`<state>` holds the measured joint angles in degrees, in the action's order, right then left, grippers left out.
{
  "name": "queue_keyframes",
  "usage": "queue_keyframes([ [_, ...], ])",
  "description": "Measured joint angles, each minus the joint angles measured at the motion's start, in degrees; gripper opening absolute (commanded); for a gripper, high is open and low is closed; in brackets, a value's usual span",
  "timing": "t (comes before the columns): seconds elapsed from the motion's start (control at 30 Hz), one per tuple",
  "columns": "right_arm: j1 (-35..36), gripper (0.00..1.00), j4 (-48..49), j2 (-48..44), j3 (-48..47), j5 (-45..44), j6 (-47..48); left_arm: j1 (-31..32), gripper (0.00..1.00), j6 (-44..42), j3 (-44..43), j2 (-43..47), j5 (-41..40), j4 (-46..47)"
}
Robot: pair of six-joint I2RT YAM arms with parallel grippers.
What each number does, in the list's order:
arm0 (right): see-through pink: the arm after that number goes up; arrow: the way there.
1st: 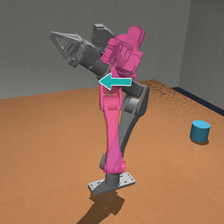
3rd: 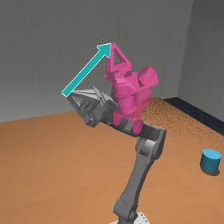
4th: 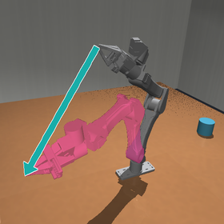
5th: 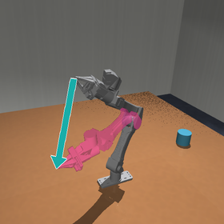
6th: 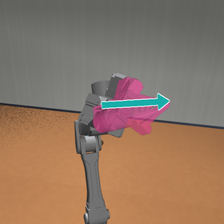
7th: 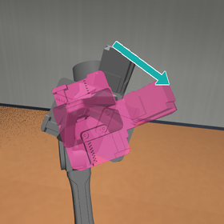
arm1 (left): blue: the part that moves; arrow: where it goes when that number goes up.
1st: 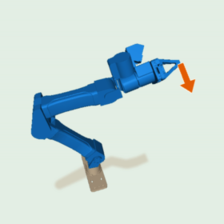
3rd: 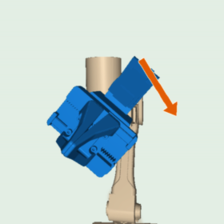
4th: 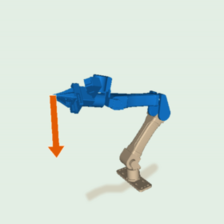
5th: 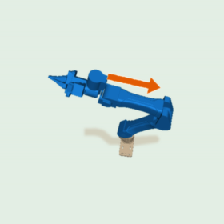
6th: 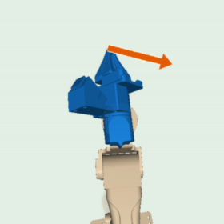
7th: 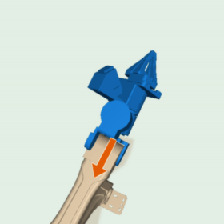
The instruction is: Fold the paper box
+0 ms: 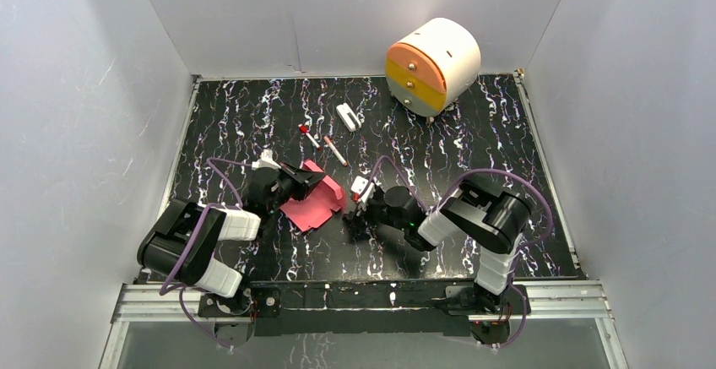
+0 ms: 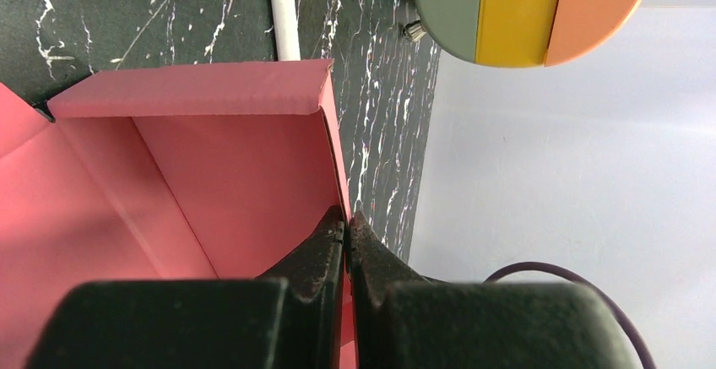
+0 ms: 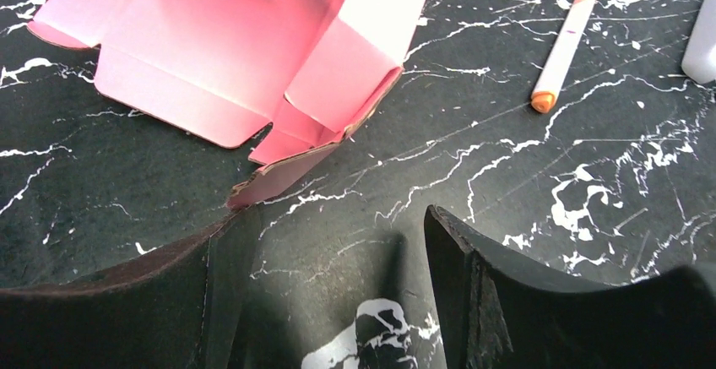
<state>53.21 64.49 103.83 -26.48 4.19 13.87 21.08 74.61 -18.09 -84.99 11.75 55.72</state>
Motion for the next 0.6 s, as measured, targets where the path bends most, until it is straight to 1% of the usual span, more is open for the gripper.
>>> queue_keyframes([
  [0.27, -0.02, 0.73, 0.37, 1.68, -1.55, 3.1, -1.51, 0.0, 0.0, 0.46, 0.0, -0.15, 0.61, 0.55],
  [0.5, -0.02, 0.71, 0.57, 1.68, -1.9, 4.63, -2.64, -0.02, 0.0, 1.07, 0.0, -0.87, 0.96, 1.31],
  [0.6, 0.0, 0.73, 0.61, 1.66, -1.9, 5.01, -2.97, -0.02, 0.0, 1.22, 0.0, -0.87, 1.07, 1.36],
])
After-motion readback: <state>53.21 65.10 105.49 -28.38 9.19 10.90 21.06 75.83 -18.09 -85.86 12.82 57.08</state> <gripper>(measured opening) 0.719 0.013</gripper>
